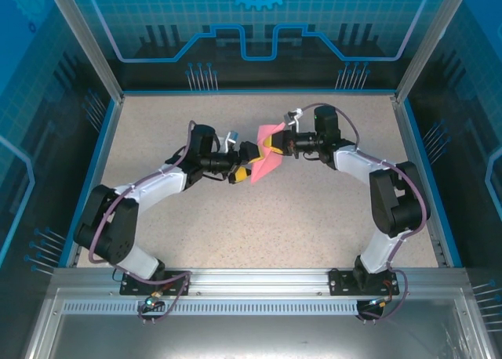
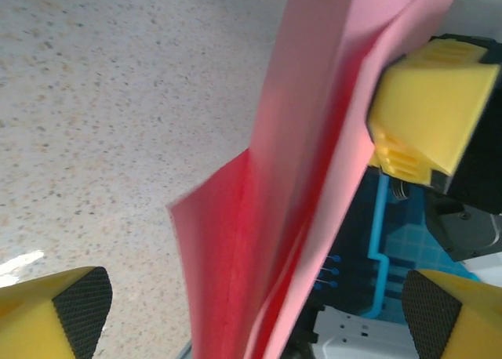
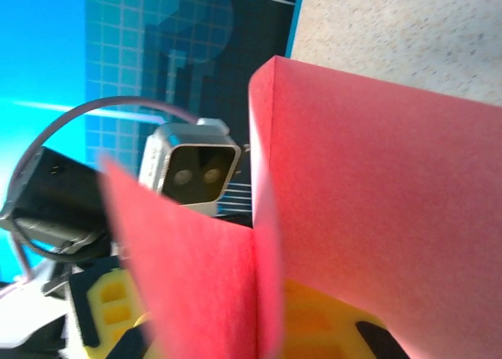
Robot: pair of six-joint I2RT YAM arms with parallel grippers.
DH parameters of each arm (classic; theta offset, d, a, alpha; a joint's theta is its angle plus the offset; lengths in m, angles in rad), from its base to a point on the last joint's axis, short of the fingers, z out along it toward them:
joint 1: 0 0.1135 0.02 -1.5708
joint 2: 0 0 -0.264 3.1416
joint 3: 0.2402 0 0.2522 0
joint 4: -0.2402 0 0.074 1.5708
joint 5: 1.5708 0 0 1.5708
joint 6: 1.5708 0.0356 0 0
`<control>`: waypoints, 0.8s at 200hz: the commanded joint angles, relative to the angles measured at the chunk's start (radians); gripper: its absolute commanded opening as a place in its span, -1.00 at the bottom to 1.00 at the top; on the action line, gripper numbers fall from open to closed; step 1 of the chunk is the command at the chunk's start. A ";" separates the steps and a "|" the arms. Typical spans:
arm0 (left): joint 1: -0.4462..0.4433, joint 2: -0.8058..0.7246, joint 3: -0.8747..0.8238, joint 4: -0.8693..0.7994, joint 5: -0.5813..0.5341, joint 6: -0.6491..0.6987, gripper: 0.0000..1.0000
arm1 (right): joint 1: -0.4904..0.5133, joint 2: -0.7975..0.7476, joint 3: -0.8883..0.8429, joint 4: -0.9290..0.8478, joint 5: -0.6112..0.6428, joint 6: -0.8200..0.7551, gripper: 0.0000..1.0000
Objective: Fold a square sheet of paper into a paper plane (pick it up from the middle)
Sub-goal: Turn over the paper at the center of the table.
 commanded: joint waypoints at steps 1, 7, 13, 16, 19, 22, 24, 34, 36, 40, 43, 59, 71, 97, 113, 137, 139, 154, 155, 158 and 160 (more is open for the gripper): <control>-0.001 0.035 0.027 0.133 0.094 -0.071 0.92 | 0.012 0.011 0.022 0.085 -0.084 0.083 -0.86; -0.001 0.041 0.027 0.150 0.099 -0.076 0.90 | 0.014 0.014 0.023 0.087 -0.088 0.089 -0.86; -0.001 0.044 0.027 0.163 0.103 -0.082 0.87 | 0.016 0.016 0.025 0.091 -0.091 0.095 -0.86; -0.001 0.045 0.026 0.169 0.104 -0.084 0.84 | 0.019 0.019 0.025 0.094 -0.094 0.100 -0.86; -0.002 0.046 0.026 0.174 0.106 -0.085 0.80 | 0.019 0.020 0.026 0.095 -0.094 0.102 -0.86; 0.000 0.047 0.026 0.180 0.107 -0.086 0.76 | 0.020 0.022 0.026 0.097 -0.095 0.105 -0.85; -0.001 0.048 0.027 0.183 0.108 -0.087 0.73 | 0.019 0.022 0.026 0.097 -0.098 0.105 -0.85; -0.001 0.049 0.027 0.192 0.111 -0.088 0.57 | 0.021 0.026 0.027 0.094 -0.101 0.106 -0.85; -0.001 0.048 0.027 0.193 0.111 -0.088 0.53 | 0.021 0.027 0.027 0.094 -0.101 0.106 -0.85; 0.000 0.047 0.027 0.195 0.111 -0.087 0.44 | 0.021 0.029 0.028 0.090 -0.101 0.106 -0.85; -0.001 0.047 0.026 0.196 0.109 -0.087 0.38 | 0.021 0.032 0.029 0.088 -0.101 0.105 -0.85; -0.001 0.047 0.026 0.187 0.103 -0.079 0.10 | 0.020 0.040 0.032 0.078 -0.106 0.102 -0.83; 0.000 0.052 0.032 0.164 0.101 -0.071 -0.11 | 0.021 0.044 0.036 0.060 -0.108 0.085 -0.82; 0.000 0.062 0.031 0.161 0.104 -0.071 -0.50 | 0.017 0.049 0.058 -0.044 -0.103 0.017 -0.79; 0.000 0.061 0.030 0.160 0.104 -0.067 -0.64 | 0.014 0.051 0.070 -0.109 -0.102 -0.014 -0.73; 0.003 0.049 0.035 0.098 0.076 -0.027 -0.79 | -0.013 0.032 0.091 -0.274 -0.056 -0.117 -0.30; 0.003 0.048 0.036 0.087 0.075 -0.021 -0.80 | -0.017 0.029 0.091 -0.296 -0.046 -0.129 -0.25; 0.002 0.038 0.063 -0.064 0.017 0.057 -0.85 | -0.051 0.002 0.107 -0.465 0.059 -0.226 0.00; 0.002 0.037 0.065 -0.081 0.011 0.064 -0.86 | -0.054 0.001 0.108 -0.476 0.067 -0.232 0.01; 0.002 0.035 0.076 -0.129 -0.009 0.088 -0.86 | -0.061 -0.006 0.109 -0.502 0.090 -0.251 0.04; 0.002 0.034 0.083 -0.163 -0.026 0.105 -0.87 | -0.066 -0.010 0.110 -0.516 0.103 -0.260 0.06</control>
